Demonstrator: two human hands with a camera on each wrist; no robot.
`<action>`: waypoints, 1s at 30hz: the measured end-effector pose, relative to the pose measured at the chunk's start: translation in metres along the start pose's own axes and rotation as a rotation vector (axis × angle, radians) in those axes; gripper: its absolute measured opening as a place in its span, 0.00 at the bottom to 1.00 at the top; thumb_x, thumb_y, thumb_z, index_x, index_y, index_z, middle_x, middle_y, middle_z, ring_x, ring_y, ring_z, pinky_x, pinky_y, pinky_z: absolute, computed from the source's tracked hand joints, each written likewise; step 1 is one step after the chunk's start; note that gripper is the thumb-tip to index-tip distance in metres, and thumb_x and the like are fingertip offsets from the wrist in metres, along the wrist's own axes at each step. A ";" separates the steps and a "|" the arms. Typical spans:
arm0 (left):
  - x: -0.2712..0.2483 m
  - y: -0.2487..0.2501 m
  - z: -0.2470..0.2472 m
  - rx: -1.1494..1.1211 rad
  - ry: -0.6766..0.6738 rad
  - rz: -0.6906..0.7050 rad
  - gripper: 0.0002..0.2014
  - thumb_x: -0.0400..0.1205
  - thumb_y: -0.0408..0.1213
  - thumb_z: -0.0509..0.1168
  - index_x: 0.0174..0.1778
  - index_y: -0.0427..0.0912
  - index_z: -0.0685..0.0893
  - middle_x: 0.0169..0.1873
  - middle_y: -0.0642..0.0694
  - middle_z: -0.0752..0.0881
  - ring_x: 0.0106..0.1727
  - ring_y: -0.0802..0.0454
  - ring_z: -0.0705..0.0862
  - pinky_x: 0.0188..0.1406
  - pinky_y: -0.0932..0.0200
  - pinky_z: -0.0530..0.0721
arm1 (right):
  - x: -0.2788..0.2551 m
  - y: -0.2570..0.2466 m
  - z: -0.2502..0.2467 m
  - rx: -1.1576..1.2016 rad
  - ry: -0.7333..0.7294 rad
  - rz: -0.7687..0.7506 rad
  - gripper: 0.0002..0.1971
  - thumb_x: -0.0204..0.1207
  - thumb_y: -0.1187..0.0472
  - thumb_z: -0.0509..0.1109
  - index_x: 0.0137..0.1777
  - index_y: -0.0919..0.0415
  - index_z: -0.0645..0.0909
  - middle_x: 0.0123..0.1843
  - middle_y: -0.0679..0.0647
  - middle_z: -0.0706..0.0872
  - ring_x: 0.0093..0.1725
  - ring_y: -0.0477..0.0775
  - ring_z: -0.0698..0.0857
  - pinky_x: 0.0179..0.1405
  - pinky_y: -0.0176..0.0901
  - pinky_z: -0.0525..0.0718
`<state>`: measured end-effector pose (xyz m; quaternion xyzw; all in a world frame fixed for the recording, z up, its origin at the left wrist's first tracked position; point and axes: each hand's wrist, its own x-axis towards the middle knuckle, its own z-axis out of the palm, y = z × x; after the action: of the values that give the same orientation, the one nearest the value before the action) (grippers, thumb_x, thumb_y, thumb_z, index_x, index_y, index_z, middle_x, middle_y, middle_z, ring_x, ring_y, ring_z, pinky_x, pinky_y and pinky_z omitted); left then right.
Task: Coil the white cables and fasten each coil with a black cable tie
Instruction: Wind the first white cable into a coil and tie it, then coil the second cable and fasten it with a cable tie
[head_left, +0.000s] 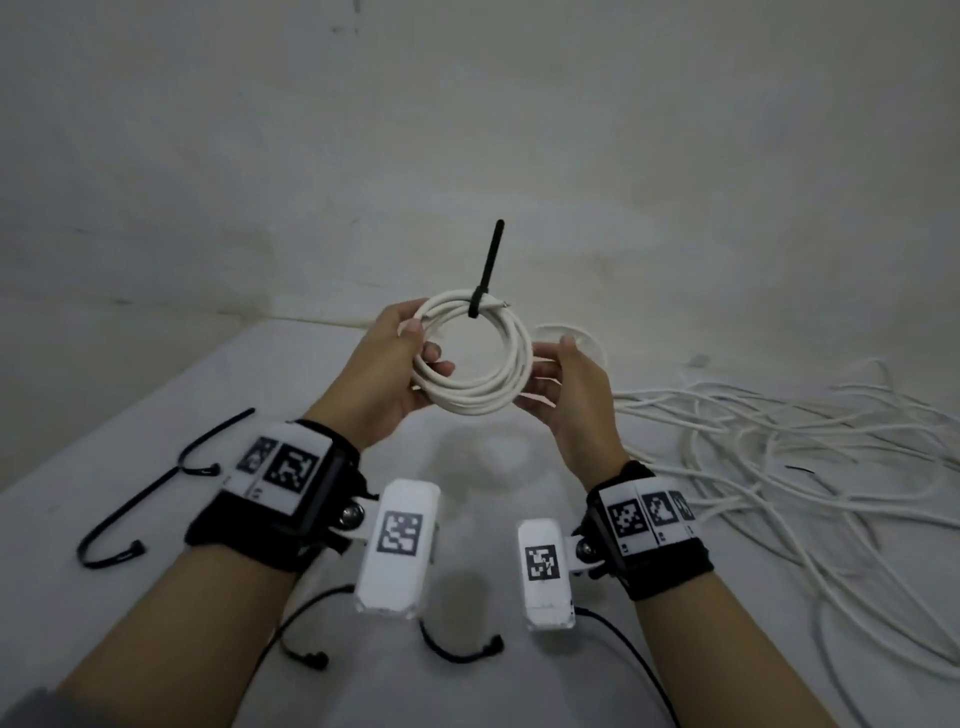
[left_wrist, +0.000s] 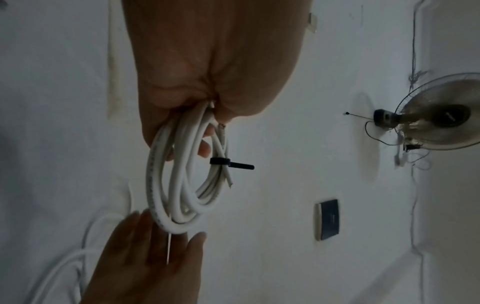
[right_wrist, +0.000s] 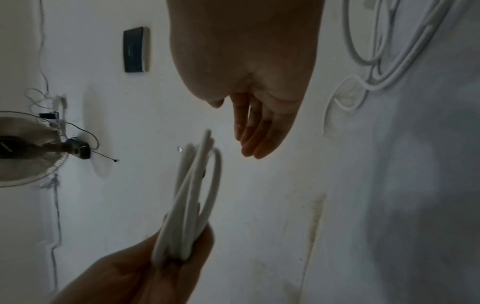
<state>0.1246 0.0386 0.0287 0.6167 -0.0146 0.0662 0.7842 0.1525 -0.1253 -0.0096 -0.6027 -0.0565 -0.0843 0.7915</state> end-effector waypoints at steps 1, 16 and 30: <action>0.007 0.005 -0.013 0.019 0.017 -0.002 0.13 0.90 0.37 0.46 0.66 0.47 0.73 0.30 0.47 0.73 0.30 0.54 0.77 0.36 0.59 0.79 | 0.005 0.005 0.003 -0.015 -0.006 0.008 0.17 0.87 0.56 0.55 0.48 0.64 0.82 0.37 0.56 0.83 0.34 0.50 0.85 0.36 0.40 0.86; 0.149 0.000 -0.179 0.225 0.402 -0.233 0.12 0.89 0.34 0.47 0.48 0.37 0.75 0.30 0.43 0.73 0.31 0.50 0.74 0.33 0.55 0.76 | 0.065 0.081 -0.021 -1.145 -0.435 -0.052 0.15 0.81 0.59 0.67 0.68 0.50 0.79 0.72 0.48 0.77 0.71 0.47 0.73 0.63 0.29 0.63; 0.215 -0.034 -0.233 0.382 0.473 -0.261 0.25 0.83 0.55 0.61 0.55 0.32 0.76 0.38 0.39 0.80 0.37 0.45 0.81 0.39 0.52 0.79 | 0.062 0.091 -0.032 -1.155 -0.525 0.001 0.19 0.82 0.54 0.65 0.66 0.31 0.67 0.80 0.39 0.64 0.81 0.42 0.59 0.83 0.54 0.52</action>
<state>0.3279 0.2750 -0.0377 0.7170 0.2597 0.1080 0.6378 0.2308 -0.1369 -0.0923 -0.9332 -0.1938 0.0500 0.2986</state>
